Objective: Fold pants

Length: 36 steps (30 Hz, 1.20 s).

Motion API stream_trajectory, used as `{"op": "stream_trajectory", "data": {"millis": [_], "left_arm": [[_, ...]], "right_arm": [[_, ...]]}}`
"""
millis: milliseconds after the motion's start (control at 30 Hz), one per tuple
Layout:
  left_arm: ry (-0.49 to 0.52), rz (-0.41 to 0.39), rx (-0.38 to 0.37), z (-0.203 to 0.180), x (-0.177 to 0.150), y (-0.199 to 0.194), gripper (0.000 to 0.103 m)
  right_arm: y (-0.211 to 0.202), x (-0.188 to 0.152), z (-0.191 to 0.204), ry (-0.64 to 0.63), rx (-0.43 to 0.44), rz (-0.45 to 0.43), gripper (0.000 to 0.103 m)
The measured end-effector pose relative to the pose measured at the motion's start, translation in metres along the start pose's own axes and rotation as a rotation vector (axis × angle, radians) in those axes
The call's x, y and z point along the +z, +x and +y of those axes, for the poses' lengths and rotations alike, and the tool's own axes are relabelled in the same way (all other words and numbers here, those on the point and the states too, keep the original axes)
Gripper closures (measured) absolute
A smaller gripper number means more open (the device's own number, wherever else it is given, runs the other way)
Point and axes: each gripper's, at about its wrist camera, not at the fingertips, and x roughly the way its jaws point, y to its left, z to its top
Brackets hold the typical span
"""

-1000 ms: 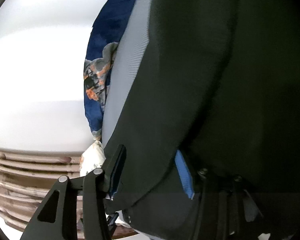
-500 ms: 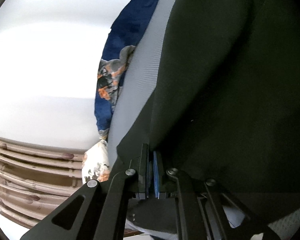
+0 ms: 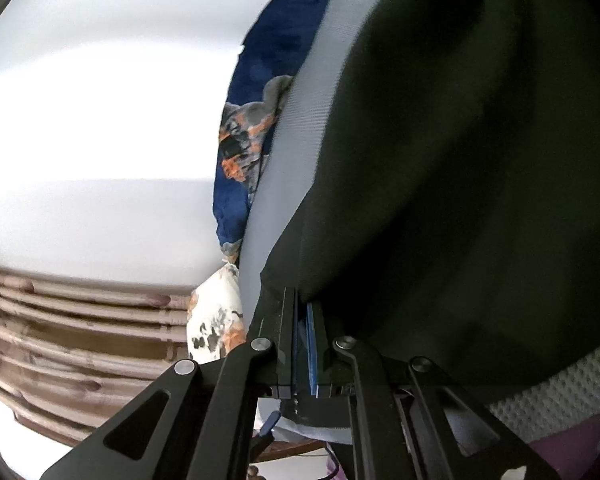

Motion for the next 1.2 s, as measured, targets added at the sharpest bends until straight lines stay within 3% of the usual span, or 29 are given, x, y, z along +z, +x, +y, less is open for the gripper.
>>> {"op": "stream_trajectory", "data": {"millis": [200, 467, 533, 633, 933, 1200], "left_arm": [[-0.075, 0.025, -0.042, 0.002, 0.006, 0.023, 0.031], [-0.126, -0.044, -0.039, 0.007, 0.015, 0.031, 0.034], [-0.082, -0.055, -0.006, 0.003, 0.012, 0.030, 0.055], [-0.083, -0.064, 0.006, 0.008, 0.010, 0.026, 0.073], [-0.052, -0.106, 0.035, 0.002, 0.009, 0.013, 0.080], [-0.049, -0.079, 0.081, 0.014, 0.005, 0.001, 0.082]], "right_arm": [[-0.002, -0.001, -0.011, 0.019, -0.020, 0.011, 0.097], [-0.001, -0.001, -0.014, 0.021, -0.012, 0.028, 0.097], [0.000, -0.001, -0.012, 0.014, -0.014, 0.030, 0.097], [0.000, -0.002, -0.014, 0.018, -0.015, 0.035, 0.097], [-0.006, -0.006, -0.012, 0.008, -0.041, 0.033, 0.097], [-0.008, -0.023, -0.031, 0.039, -0.085, 0.067, 0.097]]}}
